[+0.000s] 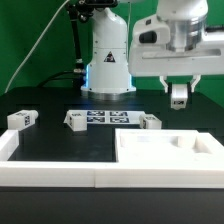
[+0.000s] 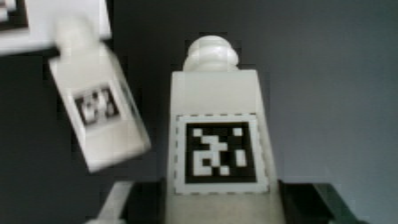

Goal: Assemble one leg

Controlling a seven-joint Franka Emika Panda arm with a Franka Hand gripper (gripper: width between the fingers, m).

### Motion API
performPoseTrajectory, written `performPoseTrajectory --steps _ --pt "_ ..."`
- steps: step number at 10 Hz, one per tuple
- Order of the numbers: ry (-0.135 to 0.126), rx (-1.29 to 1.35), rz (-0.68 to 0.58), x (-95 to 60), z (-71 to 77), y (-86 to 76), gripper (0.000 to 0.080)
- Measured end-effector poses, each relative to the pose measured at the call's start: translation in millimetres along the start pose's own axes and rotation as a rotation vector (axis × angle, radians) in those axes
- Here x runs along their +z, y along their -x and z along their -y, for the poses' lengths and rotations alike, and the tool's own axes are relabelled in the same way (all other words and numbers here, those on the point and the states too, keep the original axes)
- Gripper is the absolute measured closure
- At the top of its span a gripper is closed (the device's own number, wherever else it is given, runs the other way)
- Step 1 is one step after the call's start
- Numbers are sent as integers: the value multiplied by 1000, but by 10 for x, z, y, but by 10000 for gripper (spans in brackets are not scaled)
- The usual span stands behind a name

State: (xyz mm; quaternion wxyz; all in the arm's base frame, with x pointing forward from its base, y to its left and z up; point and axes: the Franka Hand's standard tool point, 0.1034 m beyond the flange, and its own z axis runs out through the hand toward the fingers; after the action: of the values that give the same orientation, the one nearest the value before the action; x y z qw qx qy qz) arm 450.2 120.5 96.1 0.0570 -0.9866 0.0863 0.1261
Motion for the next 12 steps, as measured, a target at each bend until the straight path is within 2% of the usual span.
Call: performPoseTrajectory --steps 2,3,4,5,7,8,12 --pt "-14 -9 -202 49 24 25 509" --pt "-22 -14 -264 51 49 8 509" --pt "-34 -43 -384 19 108 -45 509" --pt "-19 -185 -513 -28 252 -64 509" --pt "-8 -276 -589 -166 385 -105 509" --pt "2 -307 -595 -183 410 -112 509" --pt "1 -293 -590 -161 391 -112 509"
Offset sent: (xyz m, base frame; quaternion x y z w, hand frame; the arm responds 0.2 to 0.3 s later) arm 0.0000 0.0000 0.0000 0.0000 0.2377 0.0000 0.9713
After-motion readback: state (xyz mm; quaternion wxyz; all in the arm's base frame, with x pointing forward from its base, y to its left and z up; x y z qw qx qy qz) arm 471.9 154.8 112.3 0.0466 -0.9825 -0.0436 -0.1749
